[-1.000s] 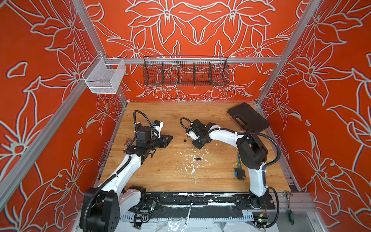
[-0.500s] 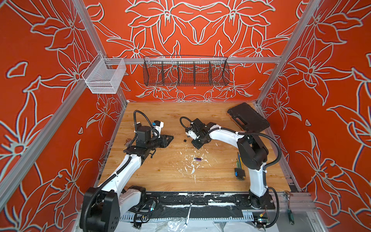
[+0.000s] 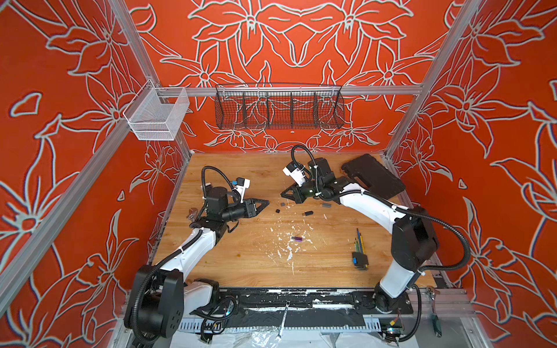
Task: Close the usb drive cover
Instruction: Pick up the cover from the center of the board.
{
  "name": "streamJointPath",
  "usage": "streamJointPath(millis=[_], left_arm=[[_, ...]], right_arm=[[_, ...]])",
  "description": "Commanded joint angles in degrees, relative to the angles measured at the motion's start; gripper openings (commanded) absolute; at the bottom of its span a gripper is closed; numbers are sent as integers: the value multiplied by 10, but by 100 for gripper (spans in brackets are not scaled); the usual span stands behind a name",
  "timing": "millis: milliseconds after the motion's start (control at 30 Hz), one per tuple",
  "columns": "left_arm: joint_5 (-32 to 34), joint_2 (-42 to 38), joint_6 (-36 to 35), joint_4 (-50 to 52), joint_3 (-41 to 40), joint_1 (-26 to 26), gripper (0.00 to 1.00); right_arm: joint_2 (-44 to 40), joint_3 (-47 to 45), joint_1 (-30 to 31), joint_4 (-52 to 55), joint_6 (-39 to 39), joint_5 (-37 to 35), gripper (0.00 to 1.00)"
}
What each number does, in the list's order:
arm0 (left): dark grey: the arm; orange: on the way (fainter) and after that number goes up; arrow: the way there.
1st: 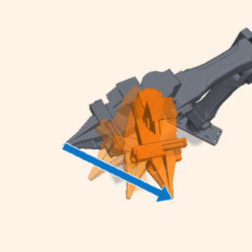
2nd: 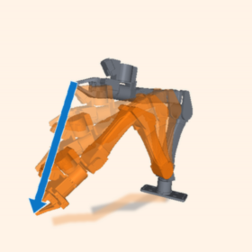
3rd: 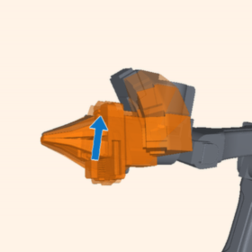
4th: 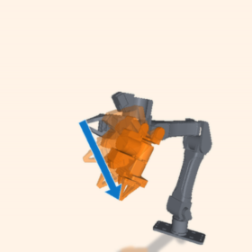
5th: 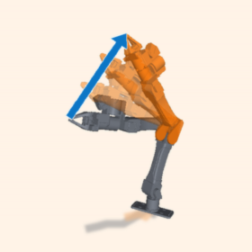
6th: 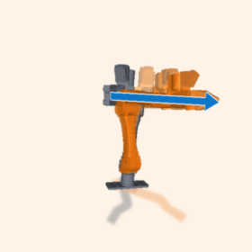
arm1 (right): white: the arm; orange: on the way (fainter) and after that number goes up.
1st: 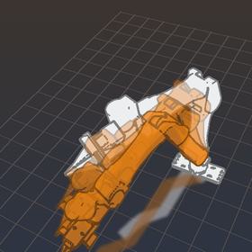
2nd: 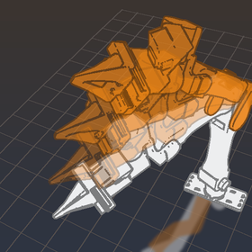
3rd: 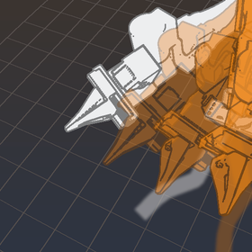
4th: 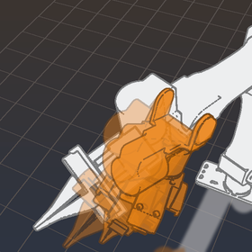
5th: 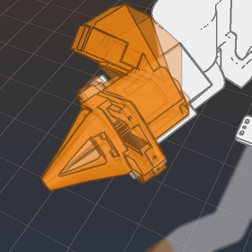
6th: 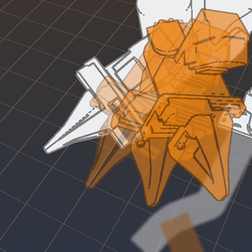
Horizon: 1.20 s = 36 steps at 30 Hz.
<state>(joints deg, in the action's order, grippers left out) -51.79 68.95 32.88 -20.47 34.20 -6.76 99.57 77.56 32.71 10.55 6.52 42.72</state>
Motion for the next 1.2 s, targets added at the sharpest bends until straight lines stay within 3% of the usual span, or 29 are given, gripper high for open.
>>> streamJointPath(millis=[0,333,633,1167], left_arm=[[-49,17,47,-93,-2,-2,37],[-83,42,74,-157,15,-1,29],[-104,40,83,-171,36,7,25],[-143,54,130,-202,74,12,23]], right_arm=[[-9,-10,-2,-79,56,91,9],[-8,-34,-7,-196,139,163,8],[-4,-36,-10,-236,178,200,7],[8,-52,-13,-379,284,250,7]])
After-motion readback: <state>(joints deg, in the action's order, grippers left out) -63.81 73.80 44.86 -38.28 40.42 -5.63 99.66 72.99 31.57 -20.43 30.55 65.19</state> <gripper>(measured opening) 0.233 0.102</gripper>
